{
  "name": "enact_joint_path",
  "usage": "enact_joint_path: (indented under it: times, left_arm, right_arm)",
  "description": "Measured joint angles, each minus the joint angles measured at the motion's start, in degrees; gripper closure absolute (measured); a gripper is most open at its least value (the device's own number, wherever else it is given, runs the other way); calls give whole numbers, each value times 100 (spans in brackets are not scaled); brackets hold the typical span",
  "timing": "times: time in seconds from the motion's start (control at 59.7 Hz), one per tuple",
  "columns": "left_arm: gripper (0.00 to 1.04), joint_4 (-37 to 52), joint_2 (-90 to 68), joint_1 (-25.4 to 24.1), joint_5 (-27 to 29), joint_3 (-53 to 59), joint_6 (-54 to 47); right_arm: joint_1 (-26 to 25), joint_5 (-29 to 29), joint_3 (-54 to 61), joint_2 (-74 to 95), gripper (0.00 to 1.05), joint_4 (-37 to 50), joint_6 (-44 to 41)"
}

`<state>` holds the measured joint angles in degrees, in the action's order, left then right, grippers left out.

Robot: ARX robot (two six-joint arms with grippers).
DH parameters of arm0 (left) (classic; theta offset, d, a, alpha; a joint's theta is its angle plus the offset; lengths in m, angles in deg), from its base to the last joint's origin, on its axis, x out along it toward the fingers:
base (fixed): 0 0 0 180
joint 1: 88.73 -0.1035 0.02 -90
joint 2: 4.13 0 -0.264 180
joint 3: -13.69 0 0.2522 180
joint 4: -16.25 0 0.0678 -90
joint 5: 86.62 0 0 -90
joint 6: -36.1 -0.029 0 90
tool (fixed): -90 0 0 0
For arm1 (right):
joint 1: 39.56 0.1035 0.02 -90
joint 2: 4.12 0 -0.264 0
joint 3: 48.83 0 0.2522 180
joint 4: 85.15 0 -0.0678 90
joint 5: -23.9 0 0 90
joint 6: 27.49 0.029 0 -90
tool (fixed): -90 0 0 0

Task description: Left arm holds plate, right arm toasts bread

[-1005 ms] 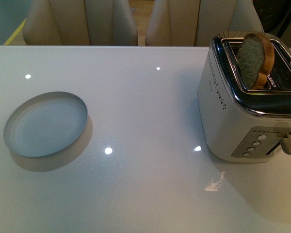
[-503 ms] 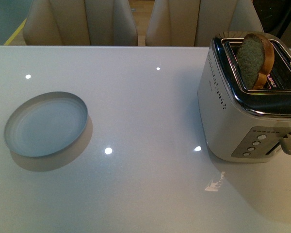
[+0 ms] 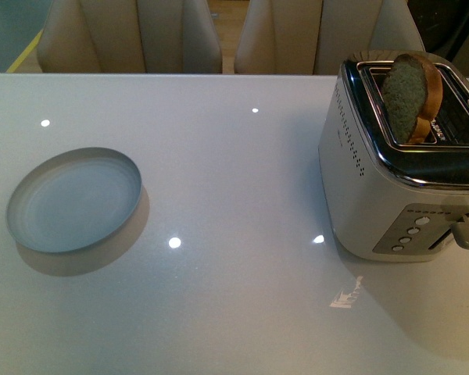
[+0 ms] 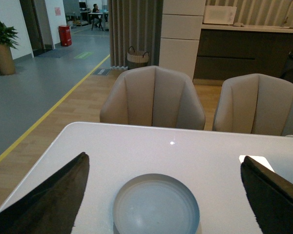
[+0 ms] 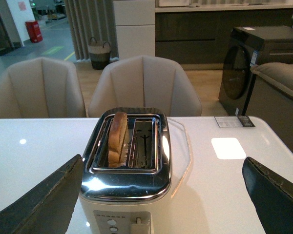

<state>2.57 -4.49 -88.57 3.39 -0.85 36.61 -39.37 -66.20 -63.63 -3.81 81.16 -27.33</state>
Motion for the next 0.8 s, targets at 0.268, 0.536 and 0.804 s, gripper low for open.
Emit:
enact_joint_path:
  times: [0.268,0.536,0.804]
  left_arm:
    - [7,0,0,0,0,0,-2]
    - [7,0,0,0,0,0,0]
    - [7,0,0,0,0,0,0]
  right_arm:
    - [0,0,0,0,9,0,0]
    - [0,0,0,0,9,0,0]
    - [0,0,0,0,9,0,0]
